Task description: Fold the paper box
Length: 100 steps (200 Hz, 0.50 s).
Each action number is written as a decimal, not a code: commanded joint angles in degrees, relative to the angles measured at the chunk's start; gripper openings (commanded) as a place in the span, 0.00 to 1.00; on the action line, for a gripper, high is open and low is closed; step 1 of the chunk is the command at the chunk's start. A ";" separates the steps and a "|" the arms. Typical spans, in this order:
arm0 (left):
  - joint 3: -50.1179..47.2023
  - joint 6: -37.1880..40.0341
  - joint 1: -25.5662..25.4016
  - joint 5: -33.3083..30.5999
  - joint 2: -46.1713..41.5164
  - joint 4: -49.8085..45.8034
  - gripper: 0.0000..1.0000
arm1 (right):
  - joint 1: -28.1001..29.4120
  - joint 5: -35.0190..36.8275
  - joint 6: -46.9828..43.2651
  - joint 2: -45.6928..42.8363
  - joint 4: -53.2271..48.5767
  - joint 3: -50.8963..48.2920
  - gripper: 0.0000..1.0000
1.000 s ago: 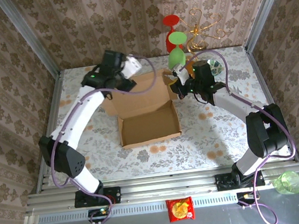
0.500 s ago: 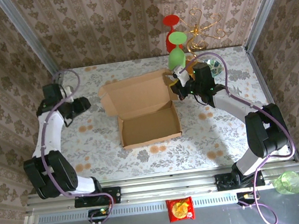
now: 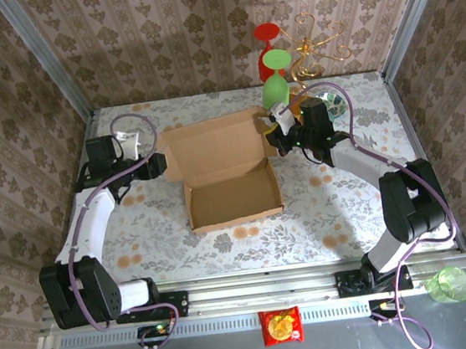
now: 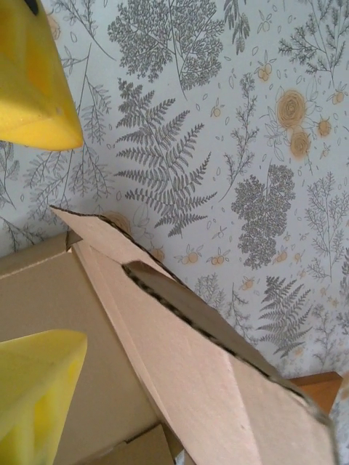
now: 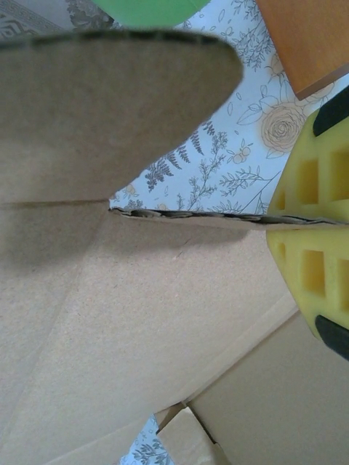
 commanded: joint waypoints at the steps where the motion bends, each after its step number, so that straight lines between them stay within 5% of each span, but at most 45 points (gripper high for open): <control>1: -1.52 5.10 -0.21 -1.02 -0.66 3.98 0.69 | -0.03 0.39 -0.07 1.01 0.95 1.19 0.00; 49: 1.40 5.65 -1.82 0.40 4.47 6.25 0.68 | 0.05 0.40 -0.07 1.52 0.75 1.44 0.00; 100: 5.16 4.76 -5.82 -3.23 8.94 4.53 0.55 | 0.17 0.74 0.53 1.90 1.23 1.61 0.00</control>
